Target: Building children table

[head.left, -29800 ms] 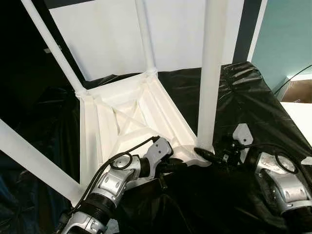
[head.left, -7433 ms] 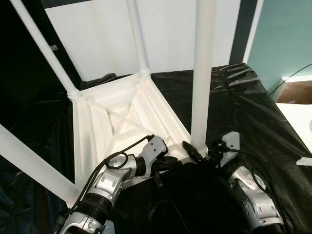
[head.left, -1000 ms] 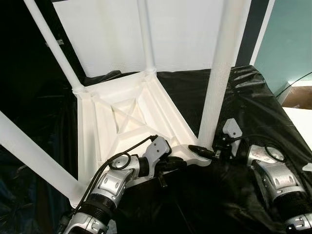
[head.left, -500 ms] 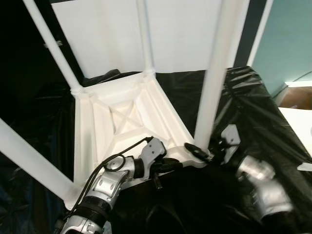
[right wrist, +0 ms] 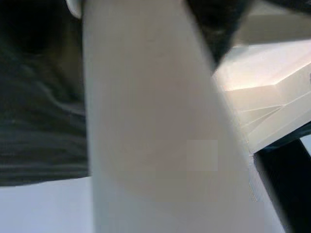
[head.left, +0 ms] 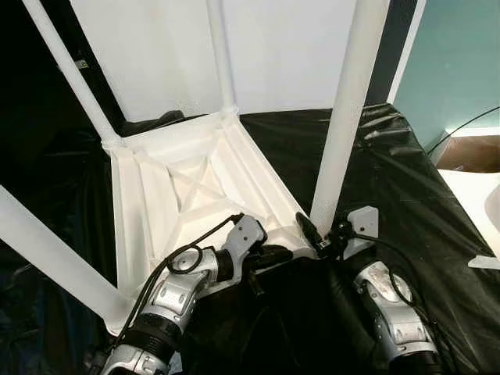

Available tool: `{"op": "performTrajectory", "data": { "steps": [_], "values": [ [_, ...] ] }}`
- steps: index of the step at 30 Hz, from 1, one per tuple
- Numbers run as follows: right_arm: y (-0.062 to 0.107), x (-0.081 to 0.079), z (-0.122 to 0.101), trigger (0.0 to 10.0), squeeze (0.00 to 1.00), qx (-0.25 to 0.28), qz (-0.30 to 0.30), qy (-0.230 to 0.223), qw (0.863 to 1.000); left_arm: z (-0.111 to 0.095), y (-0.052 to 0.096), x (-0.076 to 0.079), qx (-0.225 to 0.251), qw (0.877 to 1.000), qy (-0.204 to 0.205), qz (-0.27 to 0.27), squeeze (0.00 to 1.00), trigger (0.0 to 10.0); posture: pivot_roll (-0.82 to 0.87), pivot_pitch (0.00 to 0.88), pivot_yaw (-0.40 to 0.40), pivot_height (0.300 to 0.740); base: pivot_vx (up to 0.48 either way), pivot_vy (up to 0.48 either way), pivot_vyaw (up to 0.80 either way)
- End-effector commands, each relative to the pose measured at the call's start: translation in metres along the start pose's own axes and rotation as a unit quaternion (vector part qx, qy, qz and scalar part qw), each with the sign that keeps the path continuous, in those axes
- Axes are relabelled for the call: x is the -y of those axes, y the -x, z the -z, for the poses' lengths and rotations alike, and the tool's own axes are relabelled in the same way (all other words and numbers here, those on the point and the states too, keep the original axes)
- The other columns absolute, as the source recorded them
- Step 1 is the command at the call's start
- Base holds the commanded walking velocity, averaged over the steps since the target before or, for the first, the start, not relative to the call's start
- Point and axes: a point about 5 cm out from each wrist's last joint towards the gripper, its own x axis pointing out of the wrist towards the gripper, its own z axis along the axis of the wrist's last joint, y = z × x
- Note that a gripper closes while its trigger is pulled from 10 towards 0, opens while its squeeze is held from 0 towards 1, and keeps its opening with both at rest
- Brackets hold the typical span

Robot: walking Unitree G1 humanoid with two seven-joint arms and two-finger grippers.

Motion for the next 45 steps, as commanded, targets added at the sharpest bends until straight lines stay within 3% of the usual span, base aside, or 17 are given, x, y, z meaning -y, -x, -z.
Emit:
{"op": "performTrajectory", "data": {
  "steps": [1, 2, 3, 4, 5, 9, 16, 17, 18, 25, 32, 34, 35, 36, 37, 44, 45],
  "values": [
    [-0.004, -0.002, -0.001, 10.0, 1.0, -0.006, -0.028, -0.008, 1.0, 0.038, -0.001, 0.017, -0.057, 0.996, 0.065, 0.025, 0.0, 10.0, 0.0, 0.0, 0.029, 0.74, 0.0, 0.0, 0.0],
    [-0.005, -0.001, -0.001, 10.0, 1.0, -0.012, -0.043, -0.007, 0.999, 0.038, -0.001, 0.017, -0.056, 0.996, 0.065, 0.025, 0.0, 10.0, 0.0, 0.0, 0.028, 0.74, 0.0, 0.0, 0.0],
    [-0.007, -0.001, -0.001, 10.0, 0.56, -0.017, -0.071, -0.01, 0.997, 0.038, -0.001, 0.017, -0.056, 0.996, 0.065, 0.024, 0.0, 10.0, 0.0, 0.0, 0.028, 0.74, 0.0, 0.0, 0.0],
    [-0.007, -0.001, -0.001, 10.0, 0.56, -0.017, -0.071, -0.01, 0.997, 0.038, -0.001, 0.017, -0.056, 0.996, 0.065, 0.024, 0.0, 10.0, 0.0, 0.0, 0.028, 0.74, 0.0, 0.0, 0.0],
    [-0.006, -0.003, -0.005, 10.0, 0.0, -0.014, -0.126, 0.001, 0.992, 0.038, -0.001, 0.017, -0.056, 0.996, 0.066, 0.024, 0.0, 10.0, 0.0, 0.0, 0.031, 0.74, 0.0, 0.0, 0.0],
    [-0.005, 0.005, -0.016, 10.0, 0.0, -0.026, -0.251, 0.048, 0.967, 0.038, 0.0, 0.016, -0.058, 0.996, 0.065, 0.024, 0.0, 10.0, -0.01, 0.0, 0.036, 0.74, 0.0, 0.0, 0.0],
    [-0.004, 0.031, -0.02, 10.0, 0.0, -0.078, -0.302, 0.093, 0.946, 0.036, 0.001, 0.013, -0.058, 0.996, 0.062, 0.024, 0.0, 10.0, -0.01, 0.0, 0.04, 0.74, 0.0, 0.0, 0.0],
    [-0.002, 0.036, -0.019, 3.7, 0.0, -0.094, -0.313, 0.099, 0.94, 0.036, 0.001, 0.013, -0.058, 0.996, 0.061, 0.024, 0.0, 10.0, -0.01, 0.0, 0.039, 0.74, 0.0, 0.0, 0.0],
    [0.002, 0.039, -0.018, 0.0, 0.0, -0.113, -0.334, 0.095, 0.931, 0.037, 0.001, 0.014, -0.058, 0.996, 0.061, 0.024, 0.0, 10.0, -0.01, 0.0, 0.038, 0.74, 0.0, 0.0, 0.0],
    [0.01, 0.042, -0.013, 0.0, 0.0, -0.137, -0.363, 0.081, 0.918, 0.037, 0.002, 0.014, -0.058, 0.996, 0.061, 0.023, 0.0, 10.0, 0.0, 0.0, 0.036, 0.74, 0.0, 0.0, 0.0],
    [0.011, 0.018, -0.005, 0.0, 0.0, -0.081, -0.315, 0.034, 0.945, 0.037, 0.002, 0.015, -0.058, 0.996, 0.061, 0.022, 0.0, 10.0, 0.0, 0.0, 0.032, 0.74, 0.0, 0.0, 0.0],
    [0.01, 0.01, -0.004, 0.0, 0.0, -0.015, -0.172, 0.008, 0.985, 0.036, 0.002, 0.013, -0.056, 0.996, 0.061, 0.019, 0.0, 10.0, 0.01, 0.0, 0.029, 0.74, 0.0, 0.0, 0.0],
    [0.01, 0.01, -0.004, 0.0, 0.0, -0.015, -0.172, 0.008, 0.985, 0.036, 0.002, 0.013, -0.056, 0.996, 0.061, 0.019, 0.0, 10.0, 0.01, 0.0, 0.029, 0.74, 0.0, 0.0, 0.0],
    [0.012, 0.009, -0.003, 0.0, 0.0, 0.006, -0.083, -0.003, 0.997, 0.036, 0.002, 0.013, -0.055, 0.996, 0.061, 0.018, 0.0, 10.0, 0.01, 0.0, 0.021, 0.74, 0.0, 0.0, 0.0],
    [0.014, 0.009, -0.002, 0.0, 0.0, 0.016, -0.023, -0.01, 1.0, 0.036, 0.002, 0.013, -0.054, 0.997, 0.061, 0.017, 0.0, 10.0, 0.01, 0.0, 0.021, 0.74, 0.0, 0.0, 0.0],
    [0.008, 0.01, -0.006, 0.0, 0.0, 0.033, 0.036, -0.001, 0.999, 0.038, 0.001, 0.017, -0.055, 0.996, 0.065, 0.024, 0.0, 10.0, 0.0, 0.0, 0.032, 0.74, 0.0, 0.0, 0.0],
    [0.007, 0.008, -0.006, 2.9, 0.0, 0.032, 0.026, 0.001, 0.999, 0.038, 0.001, 0.017, -0.056, 0.996, 0.065, 0.025, 0.0, 10.0, 0.0, 0.0, 0.032, 0.74, 0.0, 0.0, 0.0]
  ]
}}
